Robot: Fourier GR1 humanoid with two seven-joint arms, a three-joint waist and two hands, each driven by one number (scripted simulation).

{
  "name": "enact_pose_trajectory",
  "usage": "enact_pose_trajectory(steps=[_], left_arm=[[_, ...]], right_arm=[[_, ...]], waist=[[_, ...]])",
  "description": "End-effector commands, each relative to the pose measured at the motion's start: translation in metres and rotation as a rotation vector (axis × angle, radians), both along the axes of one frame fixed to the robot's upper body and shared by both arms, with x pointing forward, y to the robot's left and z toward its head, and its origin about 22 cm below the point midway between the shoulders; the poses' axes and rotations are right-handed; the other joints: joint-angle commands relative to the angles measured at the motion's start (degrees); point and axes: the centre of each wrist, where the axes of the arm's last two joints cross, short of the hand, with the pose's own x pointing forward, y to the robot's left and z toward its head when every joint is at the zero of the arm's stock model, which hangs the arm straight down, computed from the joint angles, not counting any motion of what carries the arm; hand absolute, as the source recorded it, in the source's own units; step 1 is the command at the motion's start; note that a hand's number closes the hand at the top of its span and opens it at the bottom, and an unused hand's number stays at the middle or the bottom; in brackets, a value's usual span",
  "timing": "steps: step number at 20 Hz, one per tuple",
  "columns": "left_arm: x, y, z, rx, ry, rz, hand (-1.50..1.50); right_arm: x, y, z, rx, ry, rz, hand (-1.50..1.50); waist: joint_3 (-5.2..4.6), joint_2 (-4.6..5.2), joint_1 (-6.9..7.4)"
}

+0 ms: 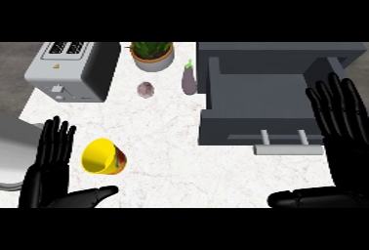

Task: Pick up the cup, place it into the drawer and close the drawer

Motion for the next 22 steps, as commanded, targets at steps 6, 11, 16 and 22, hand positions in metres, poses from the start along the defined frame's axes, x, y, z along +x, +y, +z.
enact_pose_trajectory(steps=[6,11,16,22], left_arm=[[-0.008,0.023,-0.055,-0.004,0.059,0.021,-1.5],[0.019,0.022,-0.063,-0.001,0.053,0.027,-1.5],[0.014,0.03,-0.079,-0.008,0.068,0.028,-1.5],[-0.014,0.05,-0.12,-0.027,0.08,0.055,-1.5]], right_arm=[[0.001,-0.007,0.007,-0.015,0.012,0.028,-1.5],[0.0,0.013,0.009,-0.002,-0.003,0.013,-1.5],[0.002,-0.009,0.012,-0.012,0.003,0.018,-1.5],[0.022,-0.001,0.01,-0.006,0.01,0.019,-1.5]], waist=[[-0.01,0.01,-0.08],[-0.01,0.01,-0.15],[0.0,0.0,-0.1],[-0.02,0.04,0.04]])
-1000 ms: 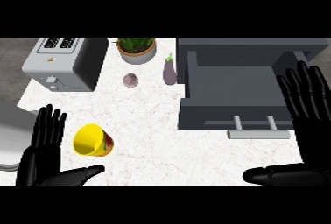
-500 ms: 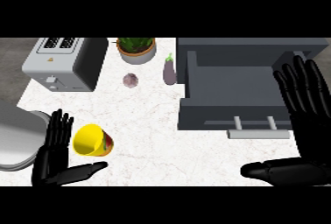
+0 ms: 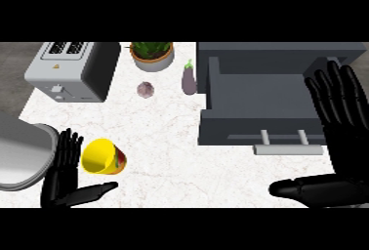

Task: Pick up the cup, place it into the drawer and close the drawer

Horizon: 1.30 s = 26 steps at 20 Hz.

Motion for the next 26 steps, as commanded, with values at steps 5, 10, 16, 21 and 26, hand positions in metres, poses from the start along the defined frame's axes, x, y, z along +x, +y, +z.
enact_pose_trajectory(steps=[5,10,16,21,26], left_arm=[[0.004,0.013,-0.02,-0.019,0.0,0.019,-1.5],[0.003,0.021,-0.03,0.001,0.009,0.036,-1.5],[0.01,0.018,-0.048,0.007,0.014,-0.001,-1.5],[0.015,0.006,-0.054,-0.023,0.0,-0.017,-1.5],[0.019,0.01,-0.068,-0.067,-0.03,-0.007,-1.5]], right_arm=[[0.011,0.008,-0.018,-0.012,0.014,0.019,-1.5],[-0.011,-0.006,-0.003,-0.008,0.014,0.025,-1.5],[-0.02,0.011,0.021,-0.027,0.014,0.002,-1.5],[-0.011,0.006,0.003,0.015,-0.001,0.007,-1.5],[-0.012,-0.016,-0.001,-0.008,0.005,0.022,-1.5]], waist=[[0.01,0.02,0.07],[0.01,-0.01,-0.07],[0.0,-0.02,-0.12],[0.0,0.0,-0.09],[0.0,0.02,-0.21]])
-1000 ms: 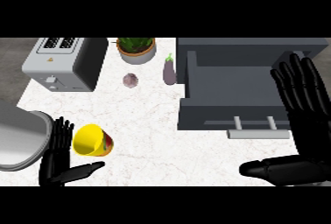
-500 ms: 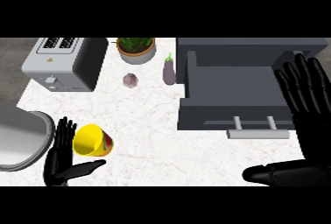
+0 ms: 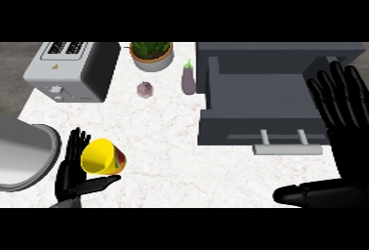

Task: Pick up the cup, place it into the drawer and close the drawer

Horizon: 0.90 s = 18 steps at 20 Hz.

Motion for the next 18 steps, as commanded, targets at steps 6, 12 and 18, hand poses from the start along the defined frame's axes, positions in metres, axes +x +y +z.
enact_pose_trajectory(steps=[6,12,18], left_arm=[[0.011,-0.02,0.008,-0.096,-0.014,-0.022,-1.5],[0.019,-0.012,-0.004,-0.188,-0.036,-0.127,-1.5],[0.017,-0.01,-0.015,-0.265,-0.087,-0.176,1.5]], right_arm=[[-0.004,-0.008,-0.006,0.005,0.007,-0.004,-1.5],[-0.01,0.009,-0.006,0.007,0.007,0.001,-1.5],[0.005,-0.001,0.006,0.009,0.001,0.012,-1.5]], waist=[[0.06,-0.11,0.24],[0.02,-0.04,0.03],[0.0,0.03,-0.04]])
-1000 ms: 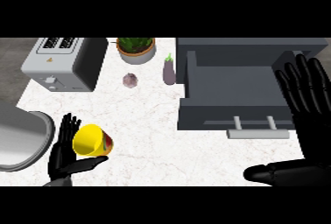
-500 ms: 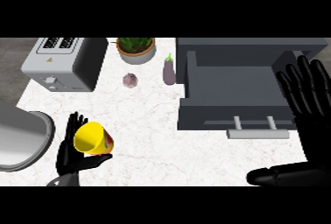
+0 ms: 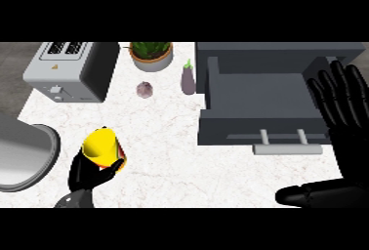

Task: Pick up the cup, place it into the drawer and close the drawer

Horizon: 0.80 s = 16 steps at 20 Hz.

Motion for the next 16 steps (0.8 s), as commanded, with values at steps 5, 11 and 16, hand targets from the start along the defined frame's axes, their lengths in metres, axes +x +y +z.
enact_pose_trajectory(steps=[5,11,16], left_arm=[[-0.002,-0.005,-0.005,-0.004,-0.14,-0.013,1.5],[0.013,-0.008,-0.004,0.032,-0.16,0.039,1.5],[0.04,-0.001,0.018,0.063,-0.228,0.111,1.5]], right_arm=[[-0.018,0.001,-0.01,0.003,-0.006,-0.007,-1.5],[0.0,-0.014,-0.008,-0.002,-0.028,-0.005,-1.5],[-0.001,-0.019,-0.001,0.006,-0.011,0.0,-1.5]], waist=[[-0.01,0.0,-0.24],[-0.03,0.14,-0.37],[-0.02,0.09,-0.34]])
